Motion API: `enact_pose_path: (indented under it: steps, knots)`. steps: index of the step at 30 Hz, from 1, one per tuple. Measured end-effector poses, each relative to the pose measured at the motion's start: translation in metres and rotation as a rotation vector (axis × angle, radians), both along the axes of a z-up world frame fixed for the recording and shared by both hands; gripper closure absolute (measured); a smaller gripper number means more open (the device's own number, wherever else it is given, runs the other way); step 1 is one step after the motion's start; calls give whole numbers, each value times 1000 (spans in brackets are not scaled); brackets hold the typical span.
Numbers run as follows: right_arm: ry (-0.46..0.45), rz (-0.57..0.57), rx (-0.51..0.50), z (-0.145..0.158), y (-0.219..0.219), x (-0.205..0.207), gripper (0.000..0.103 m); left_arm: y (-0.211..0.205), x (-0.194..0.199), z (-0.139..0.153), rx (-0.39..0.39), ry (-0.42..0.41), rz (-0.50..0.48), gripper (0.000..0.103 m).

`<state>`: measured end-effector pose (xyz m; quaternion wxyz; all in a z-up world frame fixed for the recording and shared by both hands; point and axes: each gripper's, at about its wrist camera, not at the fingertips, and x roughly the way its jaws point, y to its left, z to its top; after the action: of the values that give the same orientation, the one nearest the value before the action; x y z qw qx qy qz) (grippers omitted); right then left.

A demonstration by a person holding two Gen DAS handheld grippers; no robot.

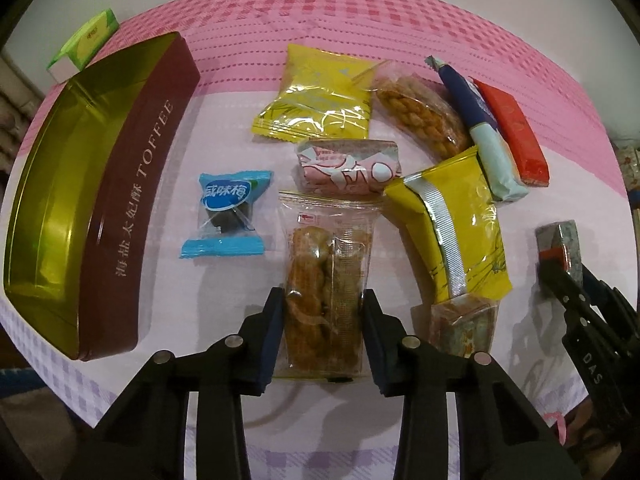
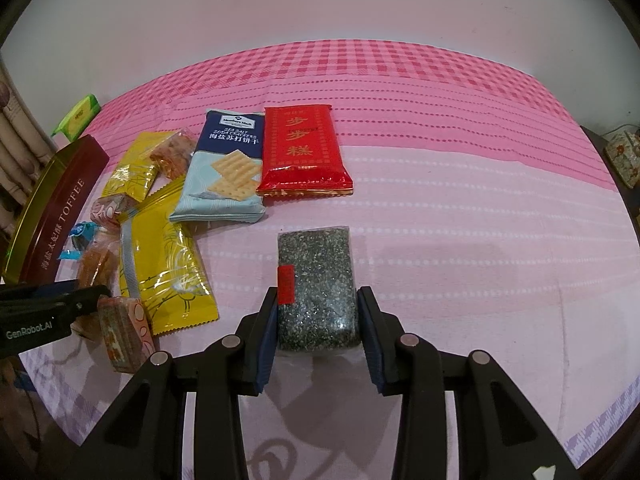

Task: Organize snacks
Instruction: 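Grasp the clear bag of orange snack sticks with the left tool while the right tool holds the seaweed pack, then carry the snack-stick bag into the gold tin and open the left tool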

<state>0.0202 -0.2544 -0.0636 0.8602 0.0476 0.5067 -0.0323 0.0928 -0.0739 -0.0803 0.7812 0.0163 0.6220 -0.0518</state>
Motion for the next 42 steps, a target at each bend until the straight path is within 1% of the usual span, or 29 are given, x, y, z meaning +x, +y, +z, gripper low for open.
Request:
enact_pose_path:
  steps: [2,9,15,18,21,24,29,32,36,42]
  knots:
    - [0,1,-5,0,1,0,68,0,-1,1,1,-4,-6,65]
    - [5,13,-40,-1,7,0,67,14,-28,14,0,-32,-44,65]
    - [8,16,-60,-2,8,1,67,18,-35,24,-9,-32,-55,65]
    - [10,20,-76,-2,10,1,68,22,-38,31,-18,-45,-66,65]
    - [14,14,-71,-2,10,2,67,27,-41,39,-26,-60,-75,65]
    - [15,10,-76,-2,10,2,68,30,-42,48,-19,-76,-79,65]
    - [26,-6,-83,-2,11,4,68,41,-42,68,-13,-132,-90,65]
    - [33,-24,-86,-2,12,4,68,57,-36,76,-9,-153,-84,65]
    - [47,-46,-89,-1,12,6,68,91,-27,83,8,-176,-57,65]
    - [65,-76,-90,0,13,8,69,149,-10,79,60,-180,-6,65]
